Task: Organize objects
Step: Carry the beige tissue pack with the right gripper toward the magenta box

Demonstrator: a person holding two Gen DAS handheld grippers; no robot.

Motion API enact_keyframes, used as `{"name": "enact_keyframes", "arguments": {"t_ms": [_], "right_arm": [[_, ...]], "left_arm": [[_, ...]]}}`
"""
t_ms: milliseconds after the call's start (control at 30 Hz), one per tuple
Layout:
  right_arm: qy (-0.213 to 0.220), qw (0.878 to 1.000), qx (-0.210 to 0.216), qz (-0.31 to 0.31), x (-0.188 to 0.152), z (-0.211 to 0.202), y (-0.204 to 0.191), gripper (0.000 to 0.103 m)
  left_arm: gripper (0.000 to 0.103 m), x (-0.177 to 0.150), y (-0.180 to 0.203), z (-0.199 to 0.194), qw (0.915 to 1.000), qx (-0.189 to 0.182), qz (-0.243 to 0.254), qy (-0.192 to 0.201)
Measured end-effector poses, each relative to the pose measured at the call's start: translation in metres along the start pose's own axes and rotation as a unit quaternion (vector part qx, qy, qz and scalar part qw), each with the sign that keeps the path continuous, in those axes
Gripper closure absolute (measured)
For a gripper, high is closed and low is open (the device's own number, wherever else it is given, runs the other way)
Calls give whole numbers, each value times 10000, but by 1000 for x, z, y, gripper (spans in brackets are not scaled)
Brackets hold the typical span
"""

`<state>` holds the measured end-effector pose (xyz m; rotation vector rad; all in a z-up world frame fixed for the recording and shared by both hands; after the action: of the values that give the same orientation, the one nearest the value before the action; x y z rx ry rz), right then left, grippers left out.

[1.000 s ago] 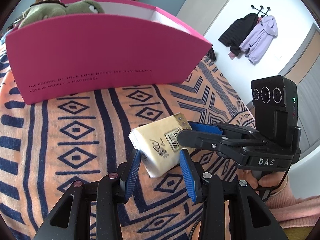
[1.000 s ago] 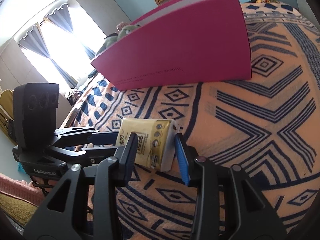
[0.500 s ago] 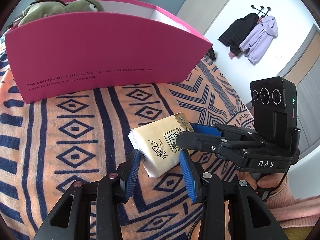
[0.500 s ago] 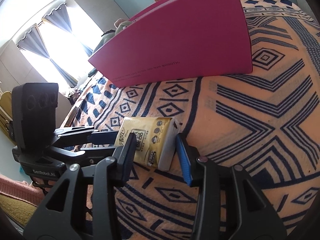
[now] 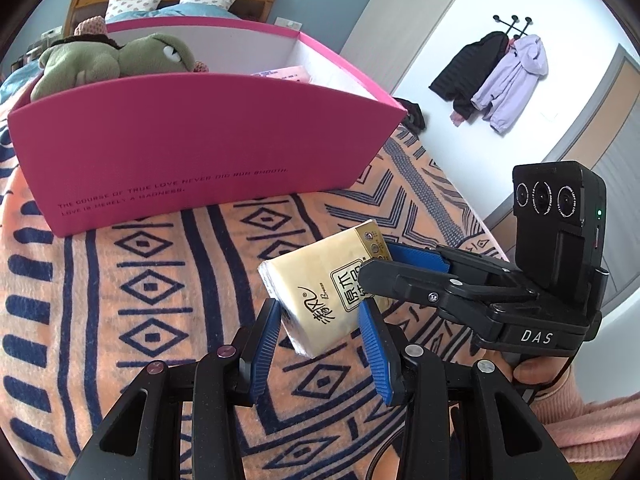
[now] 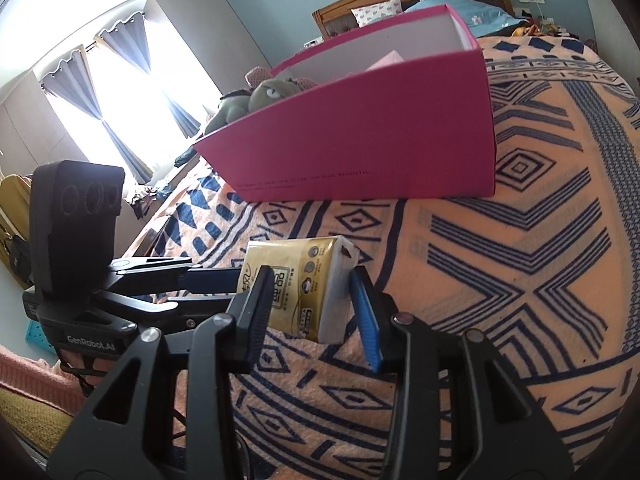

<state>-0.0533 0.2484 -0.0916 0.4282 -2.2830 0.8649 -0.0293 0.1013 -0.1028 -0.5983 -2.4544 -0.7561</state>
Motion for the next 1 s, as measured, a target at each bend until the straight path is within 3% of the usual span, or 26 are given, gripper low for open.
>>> {"name": "enact_keyframes", "arguments": {"t_ms": [567, 1000], "right_arm": [[182, 9998, -81, -94, 8, -8, -4, 60], [-307, 9987, -44, 414, -11, 15, 23, 60]], "left_arm": [[62, 10, 3, -3, 9999, 59, 93, 103], [59, -3, -15, 20, 9998, 112, -107, -120]]}}
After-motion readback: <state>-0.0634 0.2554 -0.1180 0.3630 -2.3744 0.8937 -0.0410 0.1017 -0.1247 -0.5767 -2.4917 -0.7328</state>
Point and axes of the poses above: each gripper's, at about its wrist camera, not at the fingertips, and z roughly the way its jaws point, y to its right, x to its top, the point moved 4 cm from there along z, roughly the way its jaws point, and after that the axes turned 1 degree about x, right-handed, at the moved point
